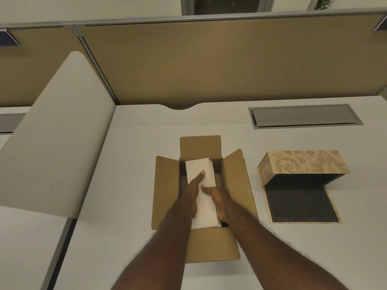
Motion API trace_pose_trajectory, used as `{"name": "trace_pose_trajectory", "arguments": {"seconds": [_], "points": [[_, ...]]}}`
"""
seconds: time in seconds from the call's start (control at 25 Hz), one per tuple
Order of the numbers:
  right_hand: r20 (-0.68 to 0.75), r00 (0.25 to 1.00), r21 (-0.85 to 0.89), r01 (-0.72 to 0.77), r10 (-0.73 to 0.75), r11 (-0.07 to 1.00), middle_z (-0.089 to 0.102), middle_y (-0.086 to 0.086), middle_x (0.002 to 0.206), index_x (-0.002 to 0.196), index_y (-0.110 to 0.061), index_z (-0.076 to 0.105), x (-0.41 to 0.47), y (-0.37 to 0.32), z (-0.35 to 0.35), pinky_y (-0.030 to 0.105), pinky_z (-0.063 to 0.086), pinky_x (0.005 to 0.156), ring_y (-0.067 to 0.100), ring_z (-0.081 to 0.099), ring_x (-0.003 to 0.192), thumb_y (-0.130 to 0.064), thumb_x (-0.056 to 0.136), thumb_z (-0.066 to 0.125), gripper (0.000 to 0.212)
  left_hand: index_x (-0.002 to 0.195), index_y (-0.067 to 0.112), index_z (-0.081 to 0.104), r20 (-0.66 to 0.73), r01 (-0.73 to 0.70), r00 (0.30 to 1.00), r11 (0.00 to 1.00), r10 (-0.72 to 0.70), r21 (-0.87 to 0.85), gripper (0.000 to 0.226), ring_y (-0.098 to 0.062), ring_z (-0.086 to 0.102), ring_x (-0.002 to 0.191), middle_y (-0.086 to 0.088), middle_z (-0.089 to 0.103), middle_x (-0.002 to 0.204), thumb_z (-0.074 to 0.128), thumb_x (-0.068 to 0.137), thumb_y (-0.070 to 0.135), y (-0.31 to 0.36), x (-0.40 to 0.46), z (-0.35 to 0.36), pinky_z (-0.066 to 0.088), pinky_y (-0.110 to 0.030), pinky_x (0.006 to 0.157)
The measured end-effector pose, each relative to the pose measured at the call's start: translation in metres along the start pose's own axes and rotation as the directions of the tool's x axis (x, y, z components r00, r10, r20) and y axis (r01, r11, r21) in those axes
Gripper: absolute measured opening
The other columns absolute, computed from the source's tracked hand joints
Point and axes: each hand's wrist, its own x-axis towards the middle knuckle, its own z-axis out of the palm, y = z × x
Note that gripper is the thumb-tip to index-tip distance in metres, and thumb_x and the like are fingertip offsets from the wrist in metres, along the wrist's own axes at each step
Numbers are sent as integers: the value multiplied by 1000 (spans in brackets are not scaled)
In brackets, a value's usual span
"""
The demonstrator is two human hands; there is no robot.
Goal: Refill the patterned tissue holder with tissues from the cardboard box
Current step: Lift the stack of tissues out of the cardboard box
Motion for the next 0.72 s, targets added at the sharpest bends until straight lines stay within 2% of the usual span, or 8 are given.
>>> {"name": "trace_pose_trajectory", "arguments": {"seconds": [0.16, 0.4, 0.52, 0.64, 0.72], "points": [[-16, 1000, -2, 6, -6, 1000, 63, 17, 124, 130, -6, 54, 2, 1, 0, 55, 47, 103, 39, 60, 113, -39, 93, 59, 50, 126, 11, 59, -29, -15, 999, 998, 16, 54, 77, -38, 58, 118, -17, 63, 126, 63, 75, 69, -5, 1, 2, 37, -58, 109], [-62, 998, 3, 21, -21, 1000, 65, 14, 122, 127, -8, 58, 1, 3, 4, 53, 48, 102, 36, 62, 110, -46, 90, 60, 52, 128, 11, 59, -24, -93, 995, 987, 97, 130, 80, -34, 62, 113, -14, 65, 123, 68, 71, 68, -10, -3, -9, 45, -54, 104], [-73, 997, -31, 32, -34, 999, 63, 13, 124, 128, -11, 56, 0, 1, 5, 53, 48, 102, 35, 60, 111, -49, 88, 60, 55, 122, 12, 58, -51, -122, 990, 977, 133, 175, 81, -30, 62, 107, -9, 65, 118, 57, 74, 77, -10, -7, -7, 47, -50, 101], [-72, 996, -34, 40, -43, 999, 63, 12, 121, 127, -13, 56, -2, -1, 3, 52, 49, 101, 33, 60, 109, -52, 86, 62, 57, 115, 16, 54, -103, -152, 978, 963, 179, 223, 76, -21, 61, 88, -2, 63, 98, 41, 78, 81, -11, -13, -4, 50, -42, 88], [-66, 997, -30, 36, -38, 999, 63, 11, 121, 126, -13, 57, -4, -2, 0, 52, 48, 101, 33, 60, 108, -53, 86, 62, 57, 117, 15, 54, -124, -162, 972, 954, 198, 253, 77, -19, 60, 84, -1, 62, 98, 36, 80, 80, -13, -17, -2, 50, -39, 85]]}}
